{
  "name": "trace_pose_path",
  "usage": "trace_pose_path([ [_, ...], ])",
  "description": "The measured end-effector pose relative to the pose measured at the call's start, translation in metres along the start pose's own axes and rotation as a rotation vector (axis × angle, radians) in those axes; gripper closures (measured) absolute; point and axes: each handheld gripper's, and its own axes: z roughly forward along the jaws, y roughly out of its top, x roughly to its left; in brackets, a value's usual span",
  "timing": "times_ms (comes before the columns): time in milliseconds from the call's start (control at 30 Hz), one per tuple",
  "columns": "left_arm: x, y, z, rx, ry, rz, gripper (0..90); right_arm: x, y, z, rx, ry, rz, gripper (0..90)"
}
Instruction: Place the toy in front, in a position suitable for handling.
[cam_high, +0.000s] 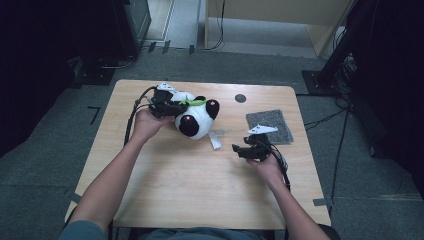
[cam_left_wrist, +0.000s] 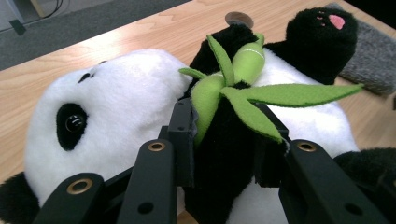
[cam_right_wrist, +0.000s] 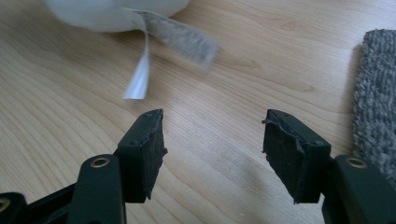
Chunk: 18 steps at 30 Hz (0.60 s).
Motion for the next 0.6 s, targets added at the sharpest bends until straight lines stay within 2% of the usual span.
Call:
trace_pose_path([
  [100, -0.007, -0.004, -0.007, 0.000, 0.013, 0.001, 66.9, -0.002, 0.002, -0.001, -0.003, -0.003, 0.010, 38.5],
  [300, -0.018, -0.012, -0.022, -0.007, 0.009, -0.031, 66.9, -0.005, 0.006, -0.004, -0.013, -0.008, 0.001, 38.3],
  [333, -0.025, -0.014, -0.026, -0.004, 0.012, -0.031, 66.9, -0.007, 0.007, -0.006, -0.018, -0.008, 0.005, 38.4],
  [367, -0.025, -0.014, -0.026, -0.004, 0.012, -0.031, 66.9, -0.007, 0.007, -0.006, -0.018, -0.008, 0.005, 38.4],
  [400, -0.032, -0.017, -0.031, -0.003, 0.010, -0.028, 66.9, -0.009, 0.009, -0.007, -0.024, -0.011, 0.006, 38.4],
  [467, -0.035, -0.019, -0.032, -0.004, 0.009, -0.022, 66.9, -0.010, 0.010, -0.008, -0.028, -0.010, 0.012, 38.4],
  [567, -0.042, -0.023, -0.038, -0.008, -0.002, -0.036, 66.8, -0.013, 0.011, -0.011, -0.034, -0.018, 0.010, 38.4],
  [600, -0.049, -0.026, -0.042, -0.011, 0.002, -0.033, 66.8, -0.015, 0.011, -0.013, -0.037, -0.024, 0.006, 38.4],
])
